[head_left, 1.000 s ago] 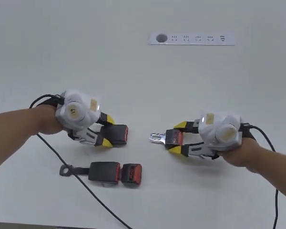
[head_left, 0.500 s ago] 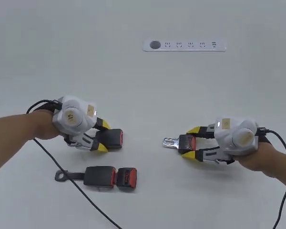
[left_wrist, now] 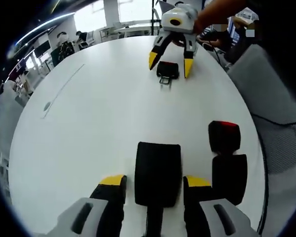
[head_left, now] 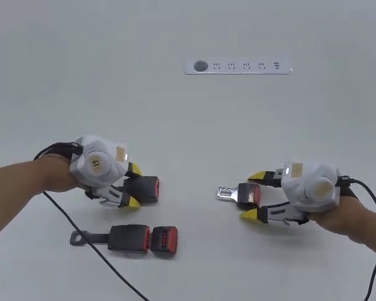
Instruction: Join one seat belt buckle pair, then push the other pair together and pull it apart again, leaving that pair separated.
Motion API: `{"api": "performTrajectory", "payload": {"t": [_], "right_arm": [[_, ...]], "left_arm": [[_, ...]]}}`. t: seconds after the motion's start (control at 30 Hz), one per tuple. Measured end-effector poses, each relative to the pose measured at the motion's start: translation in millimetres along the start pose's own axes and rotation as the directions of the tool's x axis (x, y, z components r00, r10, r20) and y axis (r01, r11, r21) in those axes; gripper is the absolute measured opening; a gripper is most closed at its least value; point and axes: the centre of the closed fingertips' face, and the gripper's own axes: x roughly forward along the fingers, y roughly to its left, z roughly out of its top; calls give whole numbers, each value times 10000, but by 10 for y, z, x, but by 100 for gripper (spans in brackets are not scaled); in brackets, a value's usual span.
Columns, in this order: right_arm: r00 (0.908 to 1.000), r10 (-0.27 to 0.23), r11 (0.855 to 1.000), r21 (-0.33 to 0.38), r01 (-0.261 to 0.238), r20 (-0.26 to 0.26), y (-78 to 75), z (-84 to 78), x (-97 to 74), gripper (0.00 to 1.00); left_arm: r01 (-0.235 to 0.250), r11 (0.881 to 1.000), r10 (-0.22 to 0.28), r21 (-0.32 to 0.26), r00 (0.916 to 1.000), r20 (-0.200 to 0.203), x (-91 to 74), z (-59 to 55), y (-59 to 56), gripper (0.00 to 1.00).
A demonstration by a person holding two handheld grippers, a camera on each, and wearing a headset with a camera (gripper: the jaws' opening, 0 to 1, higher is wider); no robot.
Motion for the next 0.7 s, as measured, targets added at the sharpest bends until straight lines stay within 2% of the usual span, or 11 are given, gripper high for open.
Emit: {"api": "performTrajectory", "payload": {"t": [0.07, 0.1, 0.2, 0.23, 0.3, 0.37, 0.47, 0.53, 0.57, 0.63, 0.7], "right_arm": [[9985, -514, 9977, 454, 505, 175, -66, 40, -39, 68], [9970, -731, 9952, 664, 712, 268, -90, 57, -61, 73], [9853, -1635, 9808, 1157, 1569, 501, -202, 103, -144, 83], [9815, -1844, 9754, 1318, 1764, 508, -224, 104, -174, 84], [9687, -2372, 9491, 2300, 2151, 728, -288, 132, -253, 86], [9514, -2954, 9310, 2499, 2662, 869, -367, 141, -346, 89], [9443, -3214, 9221, 2502, 2951, 710, -359, 117, -415, 92], [9378, -3415, 9133, 2577, 3154, 625, -343, 98, -472, 92], [9319, -3578, 9092, 2498, 3330, 602, -334, 95, -511, 93], [9273, -3674, 9041, 2615, 3381, 715, -286, 126, -562, 93], [9227, -3791, 9006, 2569, 3506, 696, -252, 129, -604, 93]], "left_arm": [[-157, 9985, 193, -527, 9974, 692, -45, 118, 7, 71], [-334, 9941, 444, -1031, 9934, 1060, -95, 181, 31, 76], [-938, 9766, 1233, -1935, 9815, 1462, -190, 235, 133, 78], [-1143, 9646, 1570, -2378, 9730, 1693, -238, 269, 168, 80], [-1415, 9488, 1943, -2825, 9663, 1687, -294, 272, 201, 88], [-1883, 9294, 2440, -3174, 9587, 1458, -367, 233, 229, 96], [-2074, 8725, 3380, -4423, 9101, 2399, -533, 358, 238, 97], [-2351, 8456, 3849, -4792, 8906, 2423, -627, 339, 229, 98], [-2450, 8377, 3970, -4881, 8869, 2361, -653, 320, 213, 99], [-2311, 8053, 4244, -5460, 8677, 2586, -720, 310, 169, 99], [-2388, 7870, 4508, -5688, 8521, 2661, -782, 287, 126, 99]]}}
